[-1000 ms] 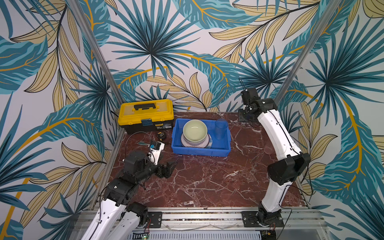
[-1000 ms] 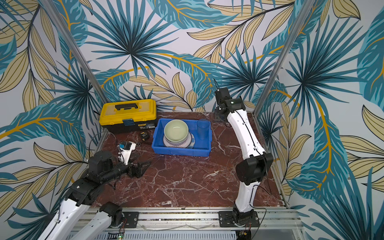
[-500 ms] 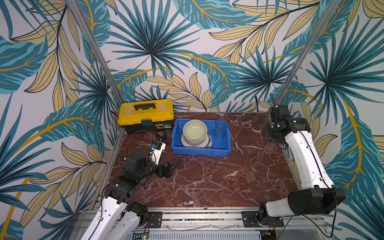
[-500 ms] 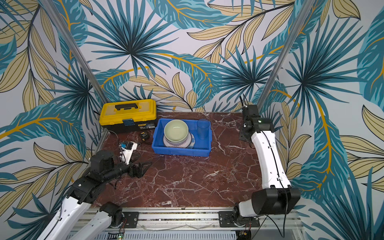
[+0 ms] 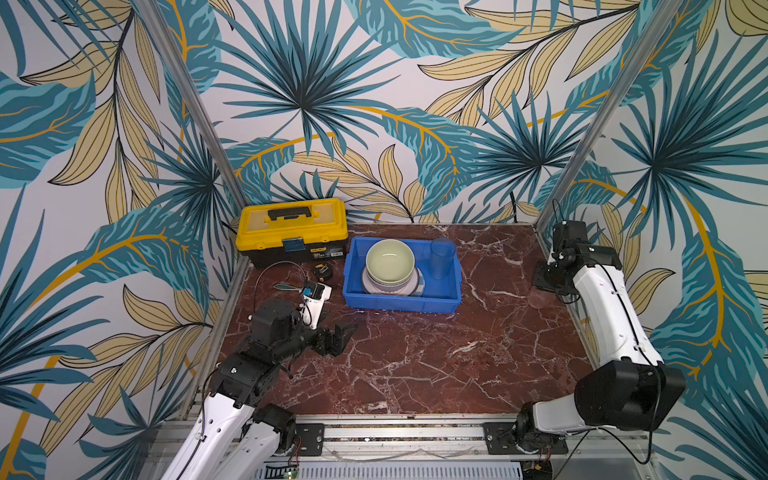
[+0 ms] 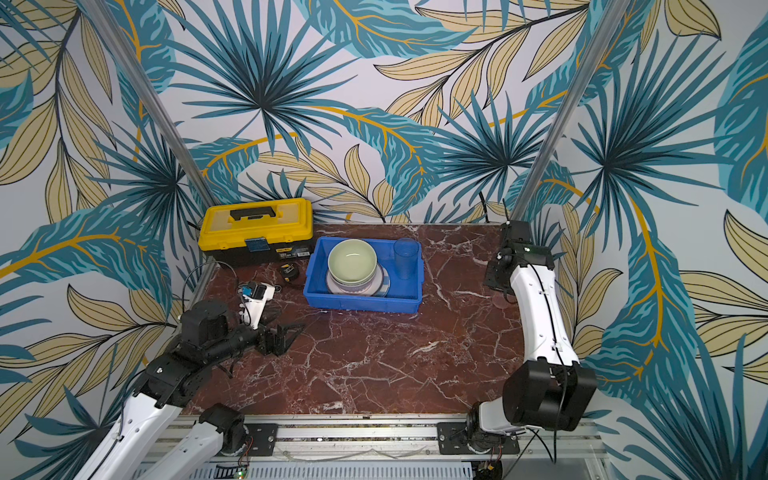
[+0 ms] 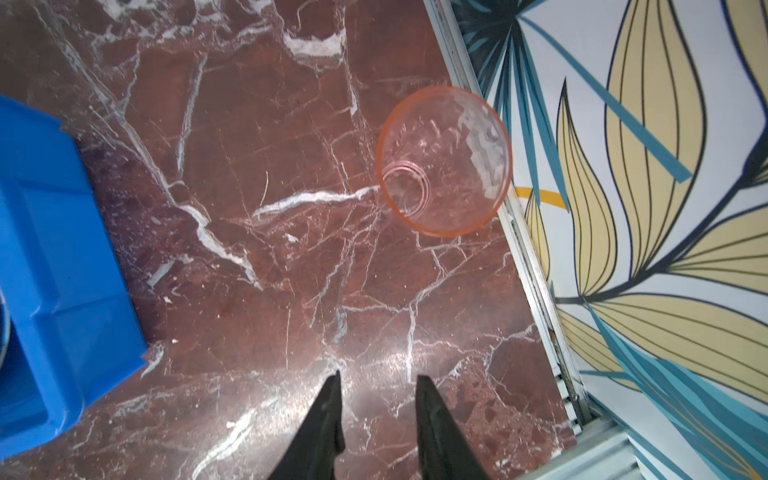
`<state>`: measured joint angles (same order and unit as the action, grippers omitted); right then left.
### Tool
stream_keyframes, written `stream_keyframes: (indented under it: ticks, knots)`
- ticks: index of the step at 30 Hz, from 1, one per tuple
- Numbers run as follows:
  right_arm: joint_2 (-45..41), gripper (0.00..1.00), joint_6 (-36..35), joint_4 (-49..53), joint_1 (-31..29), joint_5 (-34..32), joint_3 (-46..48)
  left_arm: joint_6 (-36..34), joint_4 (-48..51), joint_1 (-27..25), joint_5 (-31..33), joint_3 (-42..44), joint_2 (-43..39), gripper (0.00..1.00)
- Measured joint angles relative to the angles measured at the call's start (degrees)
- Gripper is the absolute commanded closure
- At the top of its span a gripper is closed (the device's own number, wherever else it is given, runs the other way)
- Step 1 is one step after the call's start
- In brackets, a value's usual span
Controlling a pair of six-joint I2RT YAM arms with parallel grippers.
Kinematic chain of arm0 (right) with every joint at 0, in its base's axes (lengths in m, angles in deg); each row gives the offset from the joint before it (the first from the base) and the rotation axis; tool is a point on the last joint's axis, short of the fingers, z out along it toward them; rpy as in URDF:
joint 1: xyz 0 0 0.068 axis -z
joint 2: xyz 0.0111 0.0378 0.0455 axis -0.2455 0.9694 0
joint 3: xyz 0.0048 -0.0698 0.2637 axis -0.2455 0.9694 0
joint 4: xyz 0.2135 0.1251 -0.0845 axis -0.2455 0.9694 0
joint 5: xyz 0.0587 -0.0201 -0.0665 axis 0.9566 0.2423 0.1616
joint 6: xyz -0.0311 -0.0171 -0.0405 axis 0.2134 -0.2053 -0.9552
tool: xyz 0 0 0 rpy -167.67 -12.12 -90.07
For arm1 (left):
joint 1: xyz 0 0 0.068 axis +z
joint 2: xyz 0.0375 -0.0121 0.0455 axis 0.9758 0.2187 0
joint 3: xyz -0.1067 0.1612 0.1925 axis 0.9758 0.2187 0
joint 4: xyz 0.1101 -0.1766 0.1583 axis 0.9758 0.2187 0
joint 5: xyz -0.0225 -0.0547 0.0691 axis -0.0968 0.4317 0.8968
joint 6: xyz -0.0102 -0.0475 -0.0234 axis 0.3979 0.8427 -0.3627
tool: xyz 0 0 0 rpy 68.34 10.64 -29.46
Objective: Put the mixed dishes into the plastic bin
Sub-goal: 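Grasp the pink cup rim with the right gripper and lift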
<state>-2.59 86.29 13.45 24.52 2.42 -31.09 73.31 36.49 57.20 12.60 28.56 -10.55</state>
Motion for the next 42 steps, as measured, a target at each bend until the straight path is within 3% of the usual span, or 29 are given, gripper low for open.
stream_keyframes:
  ticks: [14, 27, 38, 42]
  knots:
    - [10.6, 0.68, -0.9, -4.2, 3.5, -0.2, -5.1, 0.0, 0.0, -0.1, 0.0, 0.0, -1.0, 0.03]
    - [16.7, 0.70, -0.9, -6.8, 6.1, 4.2, -7.0, 0.0, 0.0, -0.3, 0.2, 0.0, -1.5, 0.03]
    - [20.0, 0.76, -0.8, -7.1, 6.2, 5.9, -7.4, 0.0, 0.0, -0.4, 0.2, 0.0, -1.5, 0.03]
    - [20.3, 0.83, -0.7, -7.1, 6.2, 6.0, -7.4, 0.0, 0.0, -0.4, 0.3, 0.0, -1.6, 0.03]
